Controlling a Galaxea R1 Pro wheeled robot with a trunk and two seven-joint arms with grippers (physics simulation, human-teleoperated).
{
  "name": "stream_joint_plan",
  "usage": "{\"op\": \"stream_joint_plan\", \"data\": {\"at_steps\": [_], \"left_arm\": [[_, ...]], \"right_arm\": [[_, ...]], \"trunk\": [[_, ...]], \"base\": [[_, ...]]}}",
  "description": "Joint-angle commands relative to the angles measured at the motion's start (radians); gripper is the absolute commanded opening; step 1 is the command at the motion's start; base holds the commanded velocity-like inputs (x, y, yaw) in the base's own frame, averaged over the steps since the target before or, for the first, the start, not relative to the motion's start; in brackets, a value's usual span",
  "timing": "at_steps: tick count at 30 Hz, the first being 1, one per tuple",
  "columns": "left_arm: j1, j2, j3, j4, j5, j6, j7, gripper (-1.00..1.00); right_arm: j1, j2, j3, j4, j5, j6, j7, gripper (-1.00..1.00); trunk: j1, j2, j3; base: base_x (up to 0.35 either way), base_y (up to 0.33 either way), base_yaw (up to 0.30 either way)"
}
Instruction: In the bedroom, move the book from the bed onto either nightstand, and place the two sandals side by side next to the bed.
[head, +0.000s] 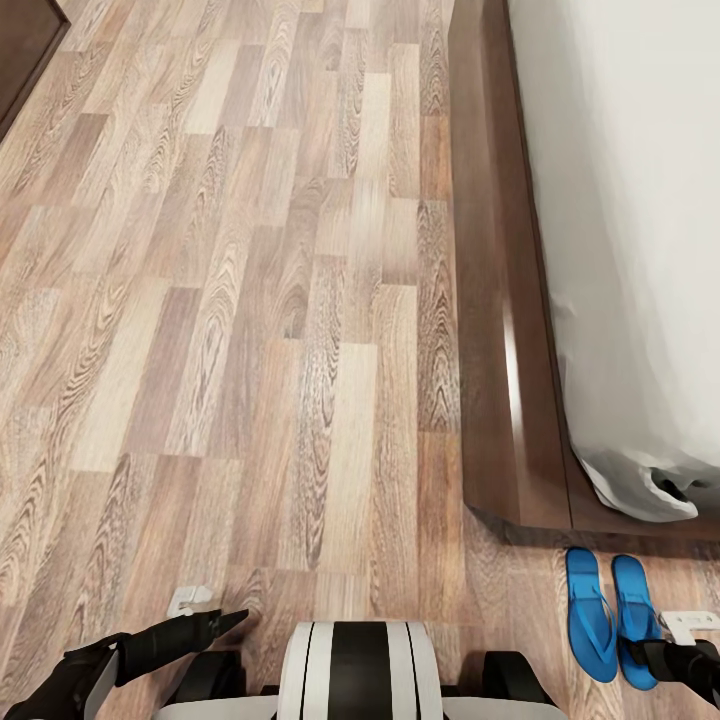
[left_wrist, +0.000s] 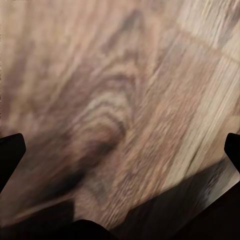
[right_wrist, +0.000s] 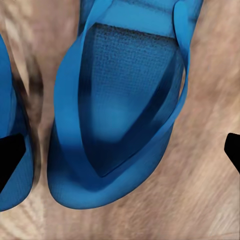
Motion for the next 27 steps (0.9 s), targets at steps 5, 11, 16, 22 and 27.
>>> {"op": "stream_joint_plan", "data": {"at_steps": [5,11,16,22,27], "left_arm": [[-0.001,-0.002,0.008,-0.001,-0.009,0.008,-0.007,1.0],[-0.001,-0.002,0.008,-0.001,-0.009,0.009,-0.007,1.0],[-0.001,-0.001,0.008,-0.001,-0.009,0.009,-0.008,1.0],[0.0,-0.002,0.008,-0.001,-0.01,0.009,-0.008,1.0],[-0.001,-0.002,0.008,-0.001,-0.01,0.009,-0.007,1.0]], "right_arm": [[0.0,0.0,-0.008,0.001,0.005,-0.002,0.007,1.0],[0.0,0.0,-0.008,0.001,0.005,-0.002,0.007,1.0],[0.0,0.0,-0.008,0.001,0.005,-0.002,0.007,1.0],[0.0,0.0,-0.007,0.001,0.005,-0.002,0.007,1.0],[0.0,0.0,-0.007,0.001,0.005,-0.002,0.008,1.0]], "trunk": [[0.0,0.0,0.0],[0.0,0.0,0.0],[0.0,0.0,0.0],[-0.002,0.001,0.019],[-0.005,0.002,0.038]], "base": [[0.0,0.0,0.0],[0.0,0.0,0.0],[0.0,0.0,0.0],[0.0,0.0,0.0],[0.0,0.0,0.0]]}}
